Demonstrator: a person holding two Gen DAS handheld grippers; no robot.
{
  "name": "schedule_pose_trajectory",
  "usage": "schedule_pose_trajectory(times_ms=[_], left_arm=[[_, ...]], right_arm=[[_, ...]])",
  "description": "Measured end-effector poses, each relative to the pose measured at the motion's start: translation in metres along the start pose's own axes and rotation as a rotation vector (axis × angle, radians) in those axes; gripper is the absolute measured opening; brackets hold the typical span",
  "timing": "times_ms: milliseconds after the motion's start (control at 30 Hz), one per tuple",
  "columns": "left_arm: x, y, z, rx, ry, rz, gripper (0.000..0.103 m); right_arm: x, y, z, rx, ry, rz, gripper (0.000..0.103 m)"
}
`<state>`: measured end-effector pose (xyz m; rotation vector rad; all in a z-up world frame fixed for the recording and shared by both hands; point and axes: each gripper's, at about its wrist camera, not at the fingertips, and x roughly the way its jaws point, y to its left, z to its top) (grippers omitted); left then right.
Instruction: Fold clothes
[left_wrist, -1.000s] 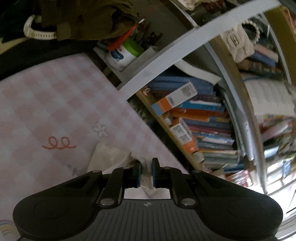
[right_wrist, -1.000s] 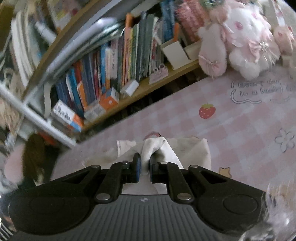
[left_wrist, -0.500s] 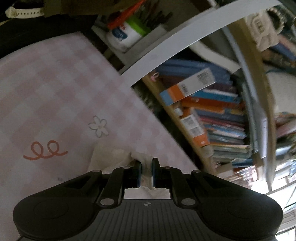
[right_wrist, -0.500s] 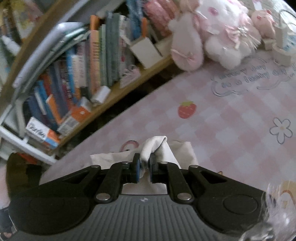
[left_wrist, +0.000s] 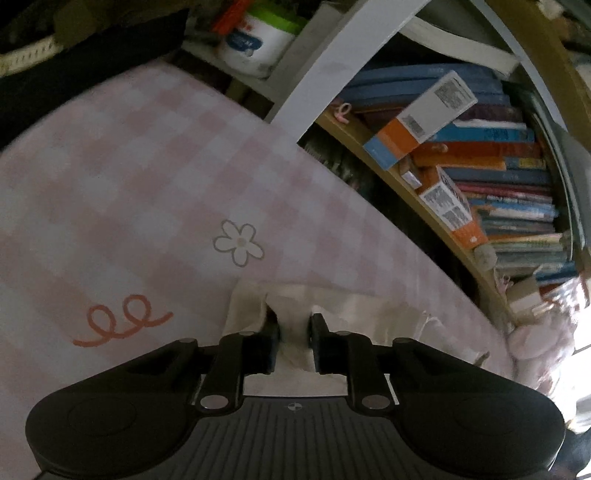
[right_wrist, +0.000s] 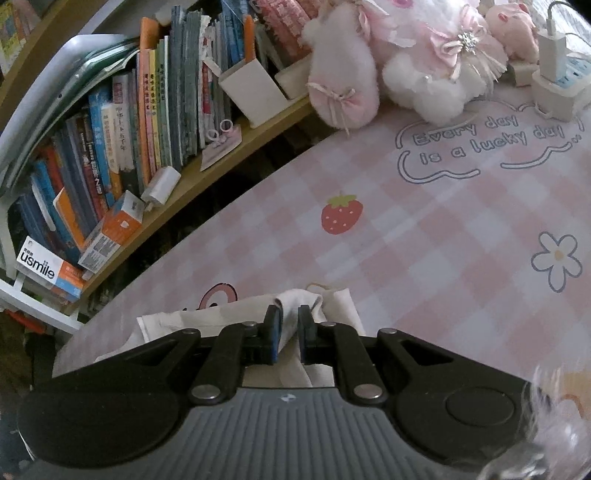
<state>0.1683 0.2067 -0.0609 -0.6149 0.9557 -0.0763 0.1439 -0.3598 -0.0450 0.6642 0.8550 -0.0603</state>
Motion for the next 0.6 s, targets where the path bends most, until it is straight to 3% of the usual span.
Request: schedule_pose_trajectory(times_ms=[33,100,267,367,533,600], left_arm=[[-0.004,-0.002,0.001,0.023,-0.008,0.020,0.030],[-0.014,-0.005,0.002,0.057,-0.045,0.072,0.052],[-0.040,-0.005,-0.001,0.107,-0.137,0.176,0.054],[-0.050,-0.010,-0.016,0.154,-0.153,0.194,0.055],[-0.055,-0.039,-0.051,0.325,-0.129,0.218,0.057],[-0.055,-0.053,-0.066,0.401,-0.121,0.220,0.065]], right_arm=[[-0.002,0.001,0.000,-0.008,-0.004,0.002,0.010],[-0.008,0.006,-0.001,-0.040,-0.016,-0.005,0.010],[-0.025,0.023,-0.007,-0.150,-0.055,-0.039,0.010],[-0.034,0.033,-0.010,-0.215,-0.079,-0.060,0.010],[-0.042,0.055,-0.037,-0.377,-0.073,-0.097,0.013],[-0.042,0.064,-0.052,-0.450,-0.066,-0.111,0.014]])
